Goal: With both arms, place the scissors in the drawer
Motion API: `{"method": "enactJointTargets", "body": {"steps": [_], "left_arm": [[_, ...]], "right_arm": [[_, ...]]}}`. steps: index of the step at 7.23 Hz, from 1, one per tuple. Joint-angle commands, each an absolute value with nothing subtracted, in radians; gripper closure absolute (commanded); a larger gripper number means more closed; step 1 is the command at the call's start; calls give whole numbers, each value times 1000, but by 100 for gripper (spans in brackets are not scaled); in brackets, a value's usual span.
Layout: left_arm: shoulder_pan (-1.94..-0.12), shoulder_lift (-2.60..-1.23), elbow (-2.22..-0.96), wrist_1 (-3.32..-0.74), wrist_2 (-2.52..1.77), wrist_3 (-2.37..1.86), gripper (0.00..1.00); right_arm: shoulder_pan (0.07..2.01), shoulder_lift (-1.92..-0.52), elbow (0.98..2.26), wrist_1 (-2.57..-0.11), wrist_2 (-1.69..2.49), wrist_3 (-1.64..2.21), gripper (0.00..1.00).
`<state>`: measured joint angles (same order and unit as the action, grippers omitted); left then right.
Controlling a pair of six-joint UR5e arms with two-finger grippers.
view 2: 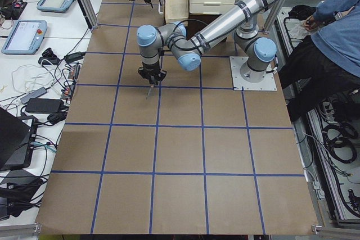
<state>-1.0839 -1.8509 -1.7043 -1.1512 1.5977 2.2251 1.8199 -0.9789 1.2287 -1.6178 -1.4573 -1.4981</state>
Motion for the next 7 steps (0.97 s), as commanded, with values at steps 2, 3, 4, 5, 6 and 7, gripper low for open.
{"method": "enactJointTargets", "body": {"steps": [2,3,4,5,6,7], "left_arm": [[-1120,-1812,-1625,-1288,1585,2198,100],[-1127,-1815,-1620,-1290,1585,2192,100],[-1141,-1807,-1618,-1292,1585,2191,100],[-1152,-1806,-1618,-1295,1585,2181,100],[-1166,-1798,-1615,-1302,1585,2156,100],[-1184,-1784,-1606,-1321,1585,2151,100]], "right_arm": [[1813,-968,1204,-1626,-1457,-1499,40],[1812,-968,1204,-1625,-1457,-1499,40],[1812,-969,1204,-1626,-1457,-1497,40],[1812,-974,1201,-1625,-1457,-1494,40],[1809,-988,1195,-1624,-1459,-1483,39],[1807,-1017,1192,-1623,-1459,-1479,39]]}}
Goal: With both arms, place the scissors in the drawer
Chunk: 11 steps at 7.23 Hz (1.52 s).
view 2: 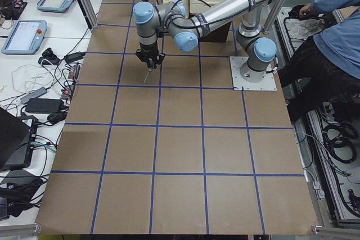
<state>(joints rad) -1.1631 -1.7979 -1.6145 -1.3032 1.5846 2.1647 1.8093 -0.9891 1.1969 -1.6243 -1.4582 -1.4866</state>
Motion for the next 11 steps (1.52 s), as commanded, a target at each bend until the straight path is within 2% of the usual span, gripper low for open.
{"method": "enactJointTargets", "body": {"steps": [1,2,4,6,8,11], "left_arm": [[-1202,-1776,-1588,-1357,1583,2126,100],[-1225,-1772,-1580,-1368,1583,2100,100],[-1313,-1732,-1577,-1400,1569,1975,100],[-1424,-1727,-1572,-1416,1566,1803,100],[-1532,-1726,-1572,-1417,1519,1650,100],[-1678,-1744,-1572,-1407,1500,1420,100]], "right_arm": [[1806,-1043,1192,-1623,-1460,-1473,36],[1801,-1083,1193,-1621,-1480,-1468,26],[1775,-1214,1230,-1596,-1488,-1427,12],[1715,-1401,1355,-1559,-1518,-1291,0],[1672,-1596,1471,-1545,-1532,-999,0],[1635,-1624,1493,-1501,-1594,-311,0]]}}
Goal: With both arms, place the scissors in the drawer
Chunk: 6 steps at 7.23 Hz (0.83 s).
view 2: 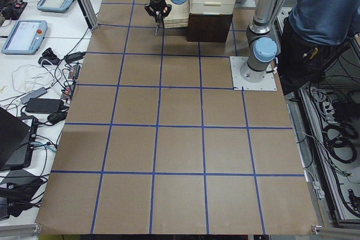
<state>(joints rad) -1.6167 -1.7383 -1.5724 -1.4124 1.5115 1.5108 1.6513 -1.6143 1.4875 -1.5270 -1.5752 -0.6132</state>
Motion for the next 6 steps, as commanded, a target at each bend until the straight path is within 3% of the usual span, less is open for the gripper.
{"method": "enactJointTargets", "body": {"steps": [1,3,6], "left_arm": [[-1716,-1746,-1572,-1405,1499,1349,100],[-1793,-1750,-1566,-1388,1462,1224,100],[-1909,-1798,-1566,-1298,1457,1071,100]], "right_arm": [[1635,-1628,1490,-1499,-1586,-188,0],[1635,-1629,1489,-1474,-1579,30,0],[1640,-1631,1494,-1474,-1580,44,0]]}}
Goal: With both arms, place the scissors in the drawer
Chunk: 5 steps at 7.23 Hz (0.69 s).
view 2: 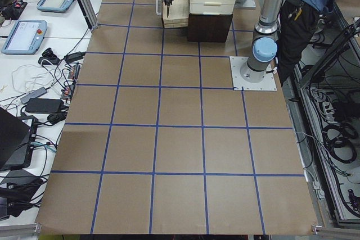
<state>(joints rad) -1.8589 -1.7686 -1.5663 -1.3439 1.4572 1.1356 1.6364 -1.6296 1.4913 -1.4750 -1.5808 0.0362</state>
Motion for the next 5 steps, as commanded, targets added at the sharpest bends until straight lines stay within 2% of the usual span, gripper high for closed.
{"method": "enactJointTargets", "body": {"steps": [1,5], "left_arm": [[-1940,-1827,-1566,-1255,1462,1024,100],[-2013,-1885,-1568,-1223,1476,948,100]], "right_arm": [[1638,-1634,1493,-1477,-1578,44,0],[1638,-1641,1496,-1485,-1578,44,0]]}}
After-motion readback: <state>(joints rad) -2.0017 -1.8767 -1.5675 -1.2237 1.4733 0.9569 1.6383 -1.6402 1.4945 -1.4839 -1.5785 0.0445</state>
